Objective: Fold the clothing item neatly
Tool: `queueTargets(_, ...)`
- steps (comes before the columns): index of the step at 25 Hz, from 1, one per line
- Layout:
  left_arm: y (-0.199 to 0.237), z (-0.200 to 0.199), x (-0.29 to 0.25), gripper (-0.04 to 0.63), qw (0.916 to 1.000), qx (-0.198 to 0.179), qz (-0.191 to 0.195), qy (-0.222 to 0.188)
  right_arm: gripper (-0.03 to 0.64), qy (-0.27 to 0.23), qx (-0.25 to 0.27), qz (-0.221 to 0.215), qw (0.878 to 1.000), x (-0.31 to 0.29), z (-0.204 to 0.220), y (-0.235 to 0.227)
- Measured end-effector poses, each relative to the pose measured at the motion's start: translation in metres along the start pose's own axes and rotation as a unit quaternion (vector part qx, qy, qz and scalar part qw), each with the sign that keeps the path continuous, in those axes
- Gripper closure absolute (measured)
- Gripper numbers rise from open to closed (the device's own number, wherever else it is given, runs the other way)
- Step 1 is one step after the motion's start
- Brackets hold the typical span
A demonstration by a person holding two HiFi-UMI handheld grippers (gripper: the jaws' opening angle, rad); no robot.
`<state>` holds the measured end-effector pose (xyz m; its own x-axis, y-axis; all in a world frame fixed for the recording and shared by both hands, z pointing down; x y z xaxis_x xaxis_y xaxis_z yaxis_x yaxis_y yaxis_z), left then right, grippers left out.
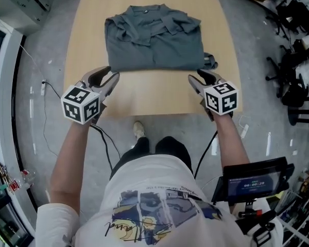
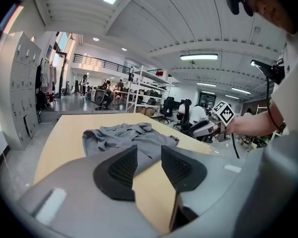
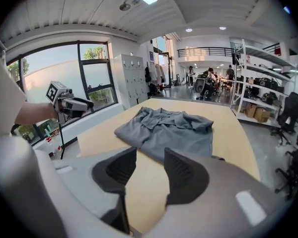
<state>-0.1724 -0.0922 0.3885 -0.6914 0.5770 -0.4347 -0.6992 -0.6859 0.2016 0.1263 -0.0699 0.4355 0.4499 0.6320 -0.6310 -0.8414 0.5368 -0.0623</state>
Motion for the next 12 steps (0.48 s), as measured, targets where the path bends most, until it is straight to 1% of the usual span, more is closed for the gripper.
queueTargets(5,-0.059,0.018,0.035,0.439,1.0000,0.000,-0.008,-0.002,0.448,-0.012,0.006,-0.017,1.000,0.043,0.029,0.036)
queueTargets(12,-0.167,0.060,0.073,0.446,0.9997,0.020,-0.013,-0.001,0.451,-0.017,0.030,-0.062,0.997,0.120,0.086,0.088)
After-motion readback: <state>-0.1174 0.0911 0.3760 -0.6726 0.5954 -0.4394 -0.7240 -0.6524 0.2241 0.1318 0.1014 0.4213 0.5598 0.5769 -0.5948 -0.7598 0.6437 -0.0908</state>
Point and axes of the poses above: the fingertips, and each gripper's own axes: x backward along the fingers, y to its left, z out of its underside, the point moved 2 cm from there along x, backward along the fingers, and after that the axes turned 3 degrees about x, right-handed, at the moved point
